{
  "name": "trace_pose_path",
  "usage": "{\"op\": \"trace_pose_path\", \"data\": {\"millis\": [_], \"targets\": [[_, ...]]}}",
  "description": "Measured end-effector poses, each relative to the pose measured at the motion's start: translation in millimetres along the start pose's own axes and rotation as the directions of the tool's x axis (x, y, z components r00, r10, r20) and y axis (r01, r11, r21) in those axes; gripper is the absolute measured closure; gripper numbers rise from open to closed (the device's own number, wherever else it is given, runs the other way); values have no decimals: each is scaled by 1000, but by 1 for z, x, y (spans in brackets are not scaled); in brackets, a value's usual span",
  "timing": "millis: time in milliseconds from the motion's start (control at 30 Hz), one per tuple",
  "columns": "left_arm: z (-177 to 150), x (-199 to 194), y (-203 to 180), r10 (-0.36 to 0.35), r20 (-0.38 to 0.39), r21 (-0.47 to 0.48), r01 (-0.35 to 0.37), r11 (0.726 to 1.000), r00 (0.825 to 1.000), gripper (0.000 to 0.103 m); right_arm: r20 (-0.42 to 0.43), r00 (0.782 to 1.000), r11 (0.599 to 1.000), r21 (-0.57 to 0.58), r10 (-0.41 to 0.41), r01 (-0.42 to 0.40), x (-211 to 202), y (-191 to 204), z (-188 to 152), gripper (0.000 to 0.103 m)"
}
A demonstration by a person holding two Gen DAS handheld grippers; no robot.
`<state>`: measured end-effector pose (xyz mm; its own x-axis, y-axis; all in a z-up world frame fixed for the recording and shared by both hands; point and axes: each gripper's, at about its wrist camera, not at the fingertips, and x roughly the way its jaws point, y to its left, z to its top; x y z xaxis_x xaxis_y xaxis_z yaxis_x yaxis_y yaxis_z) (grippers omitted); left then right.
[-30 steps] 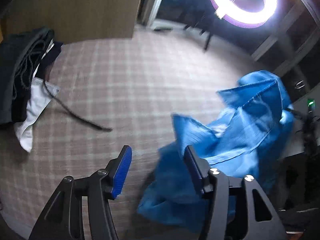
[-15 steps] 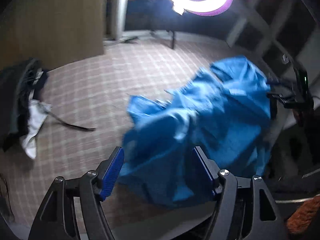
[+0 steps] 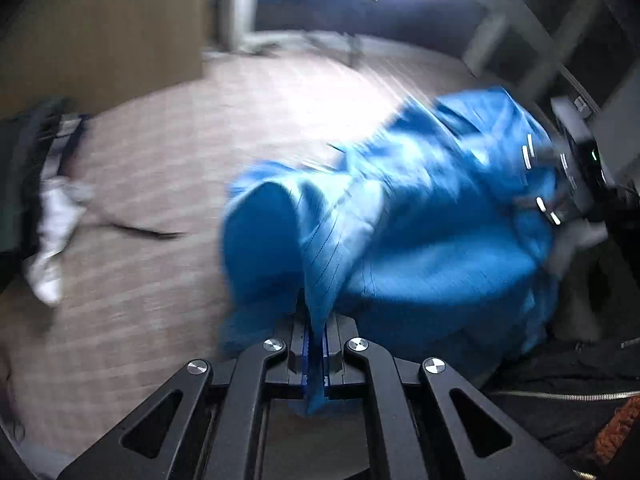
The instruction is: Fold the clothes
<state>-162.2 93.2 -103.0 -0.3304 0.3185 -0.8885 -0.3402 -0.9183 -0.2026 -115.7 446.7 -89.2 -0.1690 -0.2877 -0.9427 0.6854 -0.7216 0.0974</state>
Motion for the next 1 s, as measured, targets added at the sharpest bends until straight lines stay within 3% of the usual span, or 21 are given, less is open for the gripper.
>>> {"op": "trace_pose_path", "data": {"millis": [33, 67, 133, 200, 333, 500, 567, 633, 667, 733, 767, 833, 900, 1000], "targets": [[-5, -7, 14, 3, 4, -49, -3, 999, 1000, 100, 0, 995, 995, 21, 102, -102, 0, 3, 2, 51], [-12, -11, 28, -4, 1, -97, 4, 995, 1000, 99, 9, 993, 993, -14, 116, -116, -7, 11, 3, 50], [-27, -19, 51, -13, -5, -175, 12, 984, 1000, 99, 67, 998, 997, -74, 3, 2, -24, 18, 4, 41], [-34, -18, 51, -8, -16, -174, 5, 985, 1000, 99, 126, 991, 994, -87, -49, 60, -39, 14, 5, 32], [-30, -10, 36, -12, -27, -137, 8, 990, 1000, 99, 146, 986, 989, -106, -84, 100, -43, 1, 22, 31], [-20, 4, 30, 6, -45, -98, -10, 995, 999, 98, 101, 994, 975, -215, -32, 53, -5, 2, 57, 31], [-18, 6, 31, 22, -52, -96, -27, 995, 998, 88, 57, 998, 976, -217, 20, -7, 18, -1, 69, 31], [-17, 9, 35, 32, -61, -100, -38, 994, 998, 59, 12, 997, 974, -214, 78, -74, 38, 1, 73, 31], [-18, 10, 37, 33, -64, -98, -40, 994, 997, 56, -6, 995, 970, -220, 104, -103, 47, 4, 73, 32], [-21, 12, 43, 36, -71, -92, -43, 995, 997, 53, -14, 995, 962, -257, 95, -95, 53, 12, 66, 64], [-22, 13, 45, 38, -74, -89, -44, 995, 997, 51, -27, 995, 960, -263, 96, -100, 54, 13, 64, 101], [-25, 14, 50, 41, -81, -84, -47, 995, 996, 40, 4, 996, 973, -216, 84, -81, 42, 9, 58, 100], [-28, 16, 55, 44, -87, -79, -51, 996, 995, 37, 38, 997, 985, -164, 69, -62, 29, 5, 53, 101], [-32, 19, 63, 48, -97, -70, -55, 996, 994, 37, 119, 991, 993, -91, -59, 70, -14, -2, 38, 101]]}}
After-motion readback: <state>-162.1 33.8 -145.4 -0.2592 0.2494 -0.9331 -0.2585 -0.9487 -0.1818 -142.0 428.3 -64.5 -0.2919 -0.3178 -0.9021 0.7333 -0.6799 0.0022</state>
